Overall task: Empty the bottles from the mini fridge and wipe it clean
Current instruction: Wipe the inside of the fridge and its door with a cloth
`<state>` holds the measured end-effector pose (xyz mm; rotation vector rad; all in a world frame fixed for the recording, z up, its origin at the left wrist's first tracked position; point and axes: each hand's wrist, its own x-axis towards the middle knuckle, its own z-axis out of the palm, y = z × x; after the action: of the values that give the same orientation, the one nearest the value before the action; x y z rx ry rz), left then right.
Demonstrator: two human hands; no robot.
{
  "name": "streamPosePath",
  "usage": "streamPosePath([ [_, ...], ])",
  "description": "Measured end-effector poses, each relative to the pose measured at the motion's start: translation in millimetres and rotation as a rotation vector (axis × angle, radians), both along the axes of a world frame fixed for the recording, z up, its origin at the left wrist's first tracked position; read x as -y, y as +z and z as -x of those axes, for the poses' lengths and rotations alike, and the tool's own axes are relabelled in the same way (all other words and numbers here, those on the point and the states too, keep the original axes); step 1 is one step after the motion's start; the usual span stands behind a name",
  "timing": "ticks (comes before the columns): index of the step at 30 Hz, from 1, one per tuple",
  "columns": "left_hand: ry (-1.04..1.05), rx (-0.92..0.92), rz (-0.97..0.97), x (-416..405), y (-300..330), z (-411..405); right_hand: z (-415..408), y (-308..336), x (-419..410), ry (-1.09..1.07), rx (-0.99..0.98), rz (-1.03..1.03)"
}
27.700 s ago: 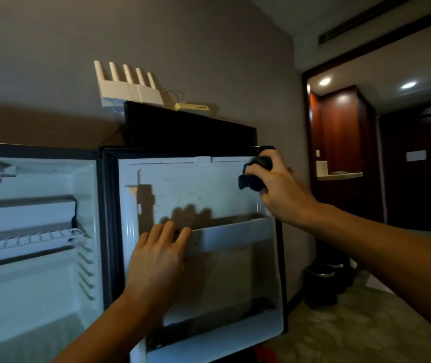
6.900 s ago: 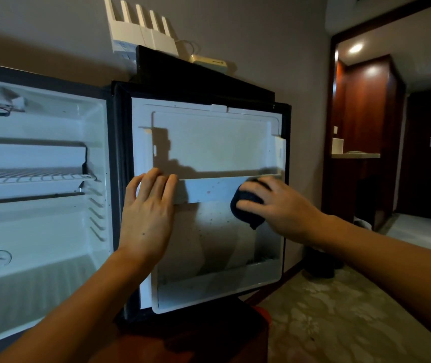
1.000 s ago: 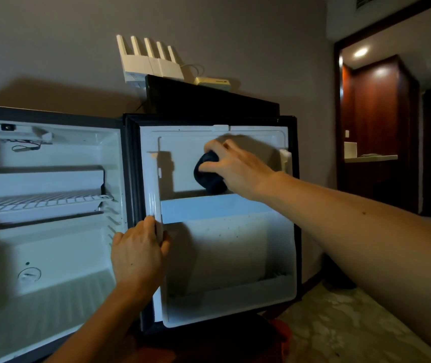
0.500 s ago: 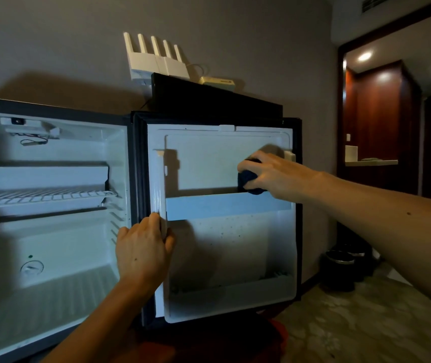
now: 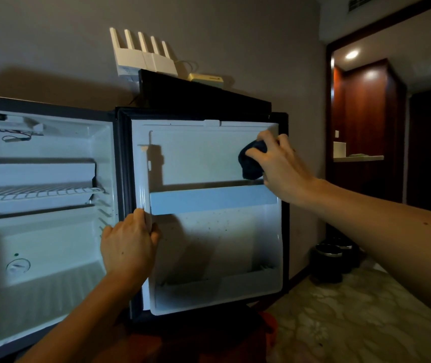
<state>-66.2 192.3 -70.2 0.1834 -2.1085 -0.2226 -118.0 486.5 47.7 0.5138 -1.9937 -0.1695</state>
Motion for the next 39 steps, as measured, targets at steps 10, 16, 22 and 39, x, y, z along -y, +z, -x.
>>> streamPosePath([
  [10, -0.094, 0.009, -0.039, -12.6, -31.0, -27.3, -35.4, -59.2, -28.5, 0.104, -0.07, -0.199],
  [16, -0.19, -0.028, 0.538, -12.1, -89.3, -36.3, -35.5, -102.2, -39.1, 0.038, -0.039, -0.37],
  [22, -0.113, 0.201, 0.575, -2.4, -110.5, -52.0, -33.4, -149.8, -34.4, 0.038, 0.039, -0.398],
  [39, -0.037, 0.233, 0.678, -1.3, -103.7, -26.7, 15.5, -133.0, -8.8, -0.019, -0.269, -0.384],
])
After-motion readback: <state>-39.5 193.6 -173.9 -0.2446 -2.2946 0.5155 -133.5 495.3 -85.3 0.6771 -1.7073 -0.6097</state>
